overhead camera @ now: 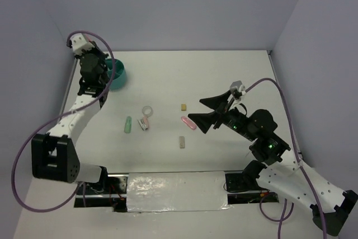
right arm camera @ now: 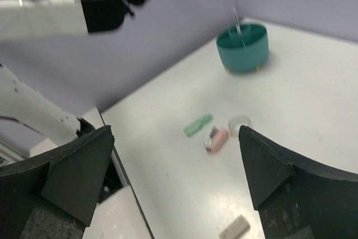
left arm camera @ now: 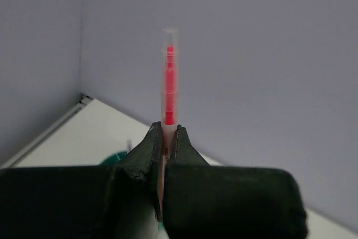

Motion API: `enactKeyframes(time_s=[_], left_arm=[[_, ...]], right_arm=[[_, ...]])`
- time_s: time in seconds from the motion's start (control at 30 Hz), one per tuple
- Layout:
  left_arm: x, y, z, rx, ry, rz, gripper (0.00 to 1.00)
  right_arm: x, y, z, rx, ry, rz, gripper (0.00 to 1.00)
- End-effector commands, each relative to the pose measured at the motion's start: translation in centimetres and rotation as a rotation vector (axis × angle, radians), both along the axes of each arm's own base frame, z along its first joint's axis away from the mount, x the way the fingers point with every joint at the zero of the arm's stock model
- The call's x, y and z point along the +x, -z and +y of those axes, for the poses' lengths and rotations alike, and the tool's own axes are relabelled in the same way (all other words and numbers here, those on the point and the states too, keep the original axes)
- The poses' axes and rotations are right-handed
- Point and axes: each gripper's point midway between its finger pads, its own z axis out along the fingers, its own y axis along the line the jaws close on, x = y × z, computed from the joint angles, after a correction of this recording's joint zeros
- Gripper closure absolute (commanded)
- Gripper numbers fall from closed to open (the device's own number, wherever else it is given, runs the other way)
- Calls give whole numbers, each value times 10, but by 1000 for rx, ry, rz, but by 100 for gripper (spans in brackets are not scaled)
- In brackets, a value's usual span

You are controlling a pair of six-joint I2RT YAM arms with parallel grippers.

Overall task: Sort the stationery into containers
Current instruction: Place the pen in the storage box.

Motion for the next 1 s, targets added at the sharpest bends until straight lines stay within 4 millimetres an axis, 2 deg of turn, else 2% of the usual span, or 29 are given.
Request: enactKeyframes(time_s=[0.0,0.03,0.07,0.1,0.13,0.17,0.27,0.33,0.37,0.4,0.47,0.6,0.87,0.97], left_arm=[[28,-44,43,-43,-108,-183,100],[35,-44,57,-48,-115,-197,100],[44,-53,56,-44,-84,-224,100],[58,-42,54,-44,-64,-207,100],[62,-41,70,-43,-81,-212,100],[68,-46,69,-37,-59,-230,100],[90,-19,69,-28,-25,-207,97],[99,-16,64,-29,31,-230,96],[107,-3,62,-31,52,-214,97],[111,-2,57,-28,87,-224,97],[117,16,54,-31,105,-199,98],[119,37,54,-30,114,-186,96],[109,72,56,-51,113,-159,96],[110,85,55,-58,127,-140,96]], right_arm=[[4,10,-4,-12,31,-2,0],[6,17,-3,-27,32,3,0],[7,19,-3,-43,37,-6,0],[10,23,-1,-59,40,-1,0],[11,25,0,-75,37,2,0],[14,29,2,-99,36,3,0],[17,35,7,-131,23,7,0],[17,35,8,-135,14,-2,0],[19,38,9,-142,17,0,0],[20,41,10,-148,19,2,0],[26,47,11,-173,27,8,0],[29,50,12,-174,25,16,0],[27,51,12,-162,2,6,0],[25,50,11,-160,-2,1,0]])
